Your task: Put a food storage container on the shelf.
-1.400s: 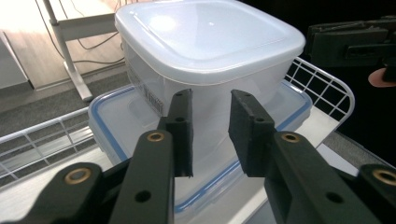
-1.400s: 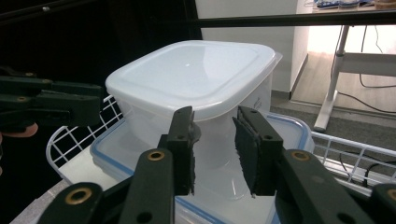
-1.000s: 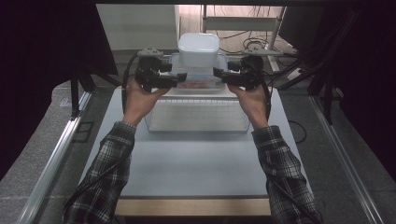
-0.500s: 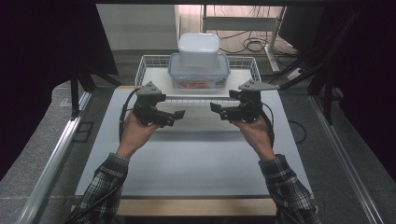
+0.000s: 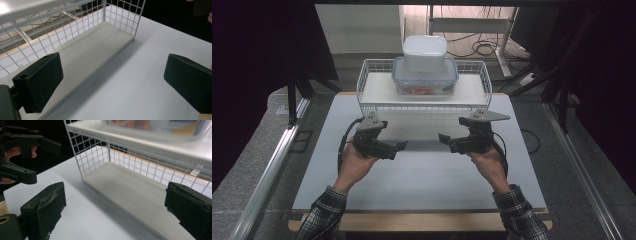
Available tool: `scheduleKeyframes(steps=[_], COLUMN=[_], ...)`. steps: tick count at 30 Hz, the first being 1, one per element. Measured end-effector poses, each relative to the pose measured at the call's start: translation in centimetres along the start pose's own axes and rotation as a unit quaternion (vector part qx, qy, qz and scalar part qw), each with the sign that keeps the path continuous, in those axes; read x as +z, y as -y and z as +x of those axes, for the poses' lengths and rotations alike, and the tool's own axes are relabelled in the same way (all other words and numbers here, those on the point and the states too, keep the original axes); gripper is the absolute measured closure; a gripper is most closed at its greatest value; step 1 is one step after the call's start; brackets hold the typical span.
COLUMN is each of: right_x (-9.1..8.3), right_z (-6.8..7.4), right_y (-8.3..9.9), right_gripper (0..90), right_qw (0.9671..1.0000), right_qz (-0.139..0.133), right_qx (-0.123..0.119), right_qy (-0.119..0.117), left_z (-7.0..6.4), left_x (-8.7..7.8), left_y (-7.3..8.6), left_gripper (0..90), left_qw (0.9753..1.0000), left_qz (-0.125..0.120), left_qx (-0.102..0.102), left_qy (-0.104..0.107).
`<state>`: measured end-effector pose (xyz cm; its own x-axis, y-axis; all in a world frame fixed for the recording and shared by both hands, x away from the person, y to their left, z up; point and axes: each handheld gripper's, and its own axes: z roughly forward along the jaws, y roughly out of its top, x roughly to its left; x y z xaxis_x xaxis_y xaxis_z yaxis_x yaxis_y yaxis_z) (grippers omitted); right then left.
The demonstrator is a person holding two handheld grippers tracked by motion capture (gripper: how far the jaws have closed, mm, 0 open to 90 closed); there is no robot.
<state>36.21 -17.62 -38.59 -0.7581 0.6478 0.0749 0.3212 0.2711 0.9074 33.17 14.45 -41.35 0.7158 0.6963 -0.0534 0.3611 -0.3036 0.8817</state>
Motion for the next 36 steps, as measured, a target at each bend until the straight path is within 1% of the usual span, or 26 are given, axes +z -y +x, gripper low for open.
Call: scheduleKeyframes(steps=[3, 6, 10, 13, 15, 17, 19, 27, 29, 34, 36], right_x=[0.1, 0.2, 0.1, 0.0, -0.2, -0.3, -0.6, -1.6, -1.7, -1.6, -1.6], right_z=[0.1, 0.1, 0.1, 0.1, 0.2, 0.2, 0.2, -0.1, -0.1, -0.1, -0.1], right_y=[1.1, 2.3, 3.6, 4.6, 5.4, 6.1, 6.9, 9.6, 10.2, 11.6, 12.1], right_gripper=[3.2, 2.3, 1.0, 0.9, 0.9, 0.8, 0.8, 0.9, 0.9, 0.8, 0.8], right_qw=[1.0, 0.9999, 0.9997, 0.9996, 0.9994, 0.9992, 0.999, 0.9987, 0.9982, 0.997, 0.9965], right_qz=[0.007, 0.013, 0.025, 0.03, 0.034, 0.039, 0.044, 0.049, 0.056, 0.076, 0.083], right_qx=[-0.001, -0.003, -0.004, 0.002, 0.004, 0.005, 0.005, 0.015, 0.018, 0.011, 0.01], right_qy=[0.0, 0.0, 0.005, 0.003, 0.003, 0.001, 0.003, 0.005, 0.005, 0.011, 0.012], left_z=[-0.2, -0.5, -0.8, -0.9, -1.0, -1.1, -1.2, -1.7, -1.7, -1.8, -1.7], left_x=[0.2, 0.5, 0.8, 0.9, 0.8, 0.7, 0.4, -0.4, -0.4, -0.5, -0.3], left_y=[1.0, 2.3, 4.2, 5.6, 6.4, 7.2, 7.9, 10.2, 10.7, 11.8, 12.3], left_gripper=[3.0, 3.2, 2.7, 2.0, 2.0, 1.8, 1.9, 1.5, 1.1, 0.7, 0.7], left_qw=[0.9999, 0.9998, 0.9997, 0.9997, 0.9996, 0.9995, 0.9994, 0.9988, 0.9986, 0.998, 0.9974], left_qz=[-0.001, 0.002, 0.007, 0.011, 0.014, 0.018, 0.025, 0.042, 0.046, 0.055, 0.062], left_qx=[-0.01, -0.012, -0.015, -0.013, -0.018, -0.022, -0.021, -0.025, -0.026, -0.032, -0.035], left_qy=[0.011, 0.018, 0.016, 0.017, 0.018, 0.016, 0.013, 0.0, -0.002, -0.006, -0.005])
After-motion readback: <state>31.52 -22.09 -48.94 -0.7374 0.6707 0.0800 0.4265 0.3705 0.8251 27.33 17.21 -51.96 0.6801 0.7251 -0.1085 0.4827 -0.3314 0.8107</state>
